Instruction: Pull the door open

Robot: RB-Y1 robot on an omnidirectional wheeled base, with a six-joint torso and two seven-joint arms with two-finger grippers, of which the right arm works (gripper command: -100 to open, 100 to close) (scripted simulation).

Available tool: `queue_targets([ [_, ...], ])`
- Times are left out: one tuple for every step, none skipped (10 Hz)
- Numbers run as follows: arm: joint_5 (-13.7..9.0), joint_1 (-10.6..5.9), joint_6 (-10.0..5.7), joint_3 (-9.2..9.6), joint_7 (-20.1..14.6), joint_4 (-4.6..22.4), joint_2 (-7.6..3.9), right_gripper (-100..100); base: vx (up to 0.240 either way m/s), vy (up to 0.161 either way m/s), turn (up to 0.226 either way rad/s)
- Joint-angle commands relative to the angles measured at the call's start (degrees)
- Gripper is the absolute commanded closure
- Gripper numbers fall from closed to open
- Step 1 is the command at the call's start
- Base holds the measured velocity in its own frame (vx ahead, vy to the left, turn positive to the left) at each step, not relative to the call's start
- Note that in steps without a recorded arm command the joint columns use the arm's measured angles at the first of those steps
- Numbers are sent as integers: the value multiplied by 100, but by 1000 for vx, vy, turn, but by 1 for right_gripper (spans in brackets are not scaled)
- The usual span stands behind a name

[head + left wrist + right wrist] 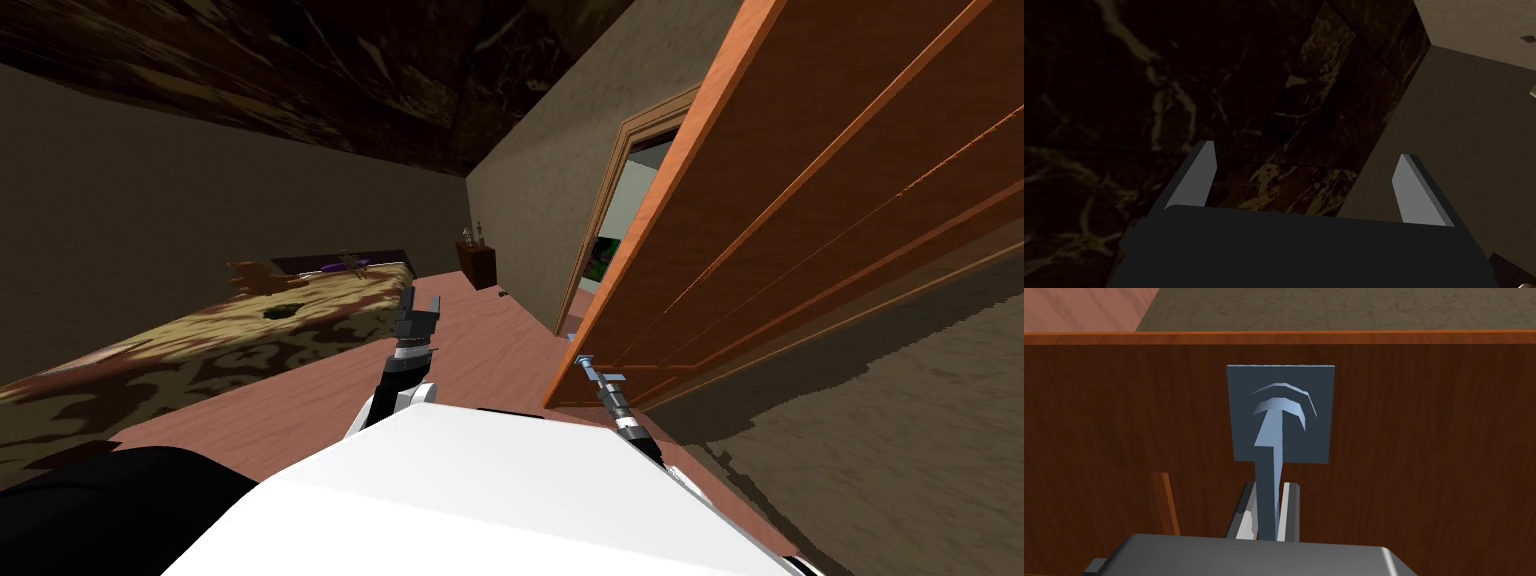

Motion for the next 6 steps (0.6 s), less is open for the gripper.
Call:
queue_targets([
  [7, -75, -5, 78, 12, 59, 42, 100, -167, -90, 64],
  [0, -114, 18, 108, 18, 64, 46, 100, -151, -108, 58],
  [2, -159, -32, 83, 12, 171, 45, 100, -62, -47, 30],
  [-9, -128, -114, 88, -2, 240, 34, 100, -104, -37, 196],
  [-21, -107, -174, 81, -15, 285, 18, 100, -201, -60, 254],
  [-28, -96, -207, 77, -22, 310, 10, 100, -163, -54, 147],
])
